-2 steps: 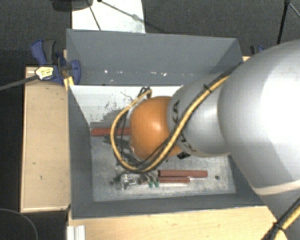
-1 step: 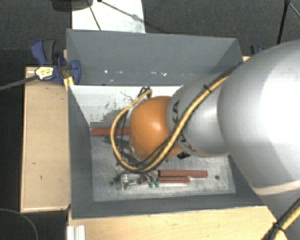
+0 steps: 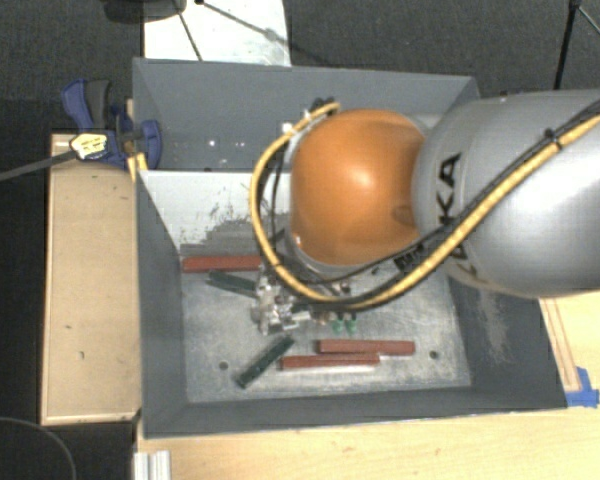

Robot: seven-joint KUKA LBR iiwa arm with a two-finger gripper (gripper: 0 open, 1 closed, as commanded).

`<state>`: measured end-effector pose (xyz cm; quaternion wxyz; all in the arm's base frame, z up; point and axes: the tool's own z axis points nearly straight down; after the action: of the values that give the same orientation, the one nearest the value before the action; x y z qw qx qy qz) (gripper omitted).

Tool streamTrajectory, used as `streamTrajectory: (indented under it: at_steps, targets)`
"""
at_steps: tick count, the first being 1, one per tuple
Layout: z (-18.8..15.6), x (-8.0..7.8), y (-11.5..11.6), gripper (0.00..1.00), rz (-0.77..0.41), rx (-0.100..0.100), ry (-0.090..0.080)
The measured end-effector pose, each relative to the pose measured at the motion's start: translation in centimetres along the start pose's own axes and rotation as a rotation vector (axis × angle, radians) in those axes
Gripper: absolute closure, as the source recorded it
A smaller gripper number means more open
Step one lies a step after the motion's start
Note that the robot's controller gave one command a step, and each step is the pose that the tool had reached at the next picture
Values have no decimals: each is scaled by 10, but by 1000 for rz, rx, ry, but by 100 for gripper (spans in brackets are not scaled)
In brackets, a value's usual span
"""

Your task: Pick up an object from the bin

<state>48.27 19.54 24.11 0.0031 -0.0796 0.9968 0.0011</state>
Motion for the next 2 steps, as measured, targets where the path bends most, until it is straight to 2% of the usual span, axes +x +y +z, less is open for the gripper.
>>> streamTrajectory:
  at_steps: [1,2]
  targets:
    - [2,1,0,0,2,1,4]
    - [2,1,0,0,2,1,4]
